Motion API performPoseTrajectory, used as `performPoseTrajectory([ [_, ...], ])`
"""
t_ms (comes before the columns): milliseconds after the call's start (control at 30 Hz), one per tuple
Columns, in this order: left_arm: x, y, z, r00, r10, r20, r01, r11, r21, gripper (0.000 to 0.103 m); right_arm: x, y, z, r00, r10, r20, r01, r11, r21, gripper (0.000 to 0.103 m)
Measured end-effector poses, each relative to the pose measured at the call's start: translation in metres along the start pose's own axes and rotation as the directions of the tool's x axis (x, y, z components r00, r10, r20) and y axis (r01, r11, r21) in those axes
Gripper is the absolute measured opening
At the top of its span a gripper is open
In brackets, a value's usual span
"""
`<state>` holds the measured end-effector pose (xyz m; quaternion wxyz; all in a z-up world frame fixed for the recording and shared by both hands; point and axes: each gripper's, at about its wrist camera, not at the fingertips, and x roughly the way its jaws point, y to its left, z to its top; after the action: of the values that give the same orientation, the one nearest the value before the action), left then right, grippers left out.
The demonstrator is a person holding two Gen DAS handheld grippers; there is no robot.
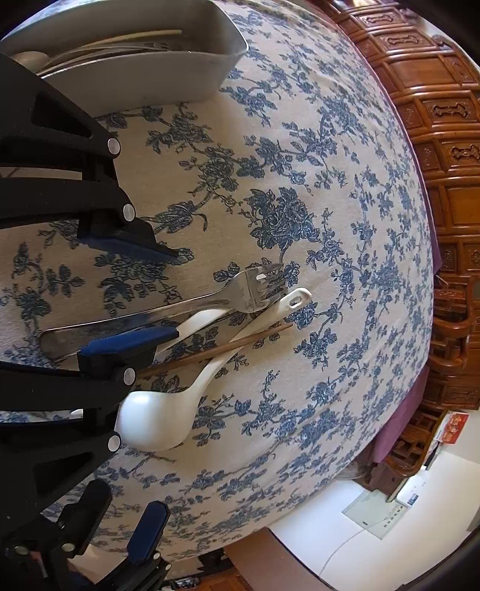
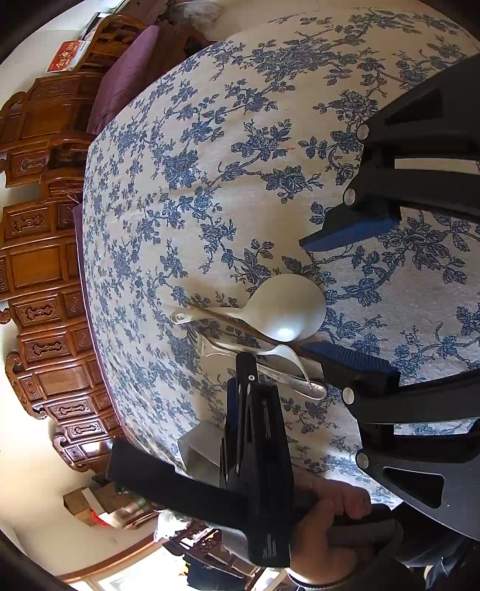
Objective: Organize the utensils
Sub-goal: 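Grasp the metal fork with the left gripper while the right grasps the white plastic fork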
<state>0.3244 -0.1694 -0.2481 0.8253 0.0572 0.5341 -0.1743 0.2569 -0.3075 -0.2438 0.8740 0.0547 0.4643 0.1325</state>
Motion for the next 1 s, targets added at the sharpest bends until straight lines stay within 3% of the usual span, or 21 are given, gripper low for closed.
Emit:
performPoseTrajectory([
  [233,0.007,0.0,0.009,1.0,0.027,0.012,-0.027,0.999,0.022,0.028,0.002,0.002,0.001,1.0,0.002,0.001,-0.002,1.0,0.0,0.053],
  [300,0.007,0.001,0.01,0.999,0.034,0.011,-0.035,0.999,0.018,0.017,0.002,0.003,0.001,1.0,-0.002,0.002,0.002,1.0,0.003,0.053],
  [333,0.008,0.003,0.011,0.999,0.039,0.008,-0.039,0.999,0.017,0.006,0.002,0.004,0.001,1.0,-0.002,0.005,0.002,1.0,0.006,0.053],
  [600,-0.006,0.023,0.0,1.0,0.022,-0.021,-0.022,1.0,-0.002,0.006,0.0,0.015,0.002,1.0,0.012,0.015,-0.012,1.0,0.006,0.053],
  [1000,-0.076,0.029,-0.028,0.998,-0.007,0.069,0.005,1.0,0.025,0.006,0.02,0.044,0.025,0.999,0.036,0.001,-0.036,0.997,-0.063,0.05],
])
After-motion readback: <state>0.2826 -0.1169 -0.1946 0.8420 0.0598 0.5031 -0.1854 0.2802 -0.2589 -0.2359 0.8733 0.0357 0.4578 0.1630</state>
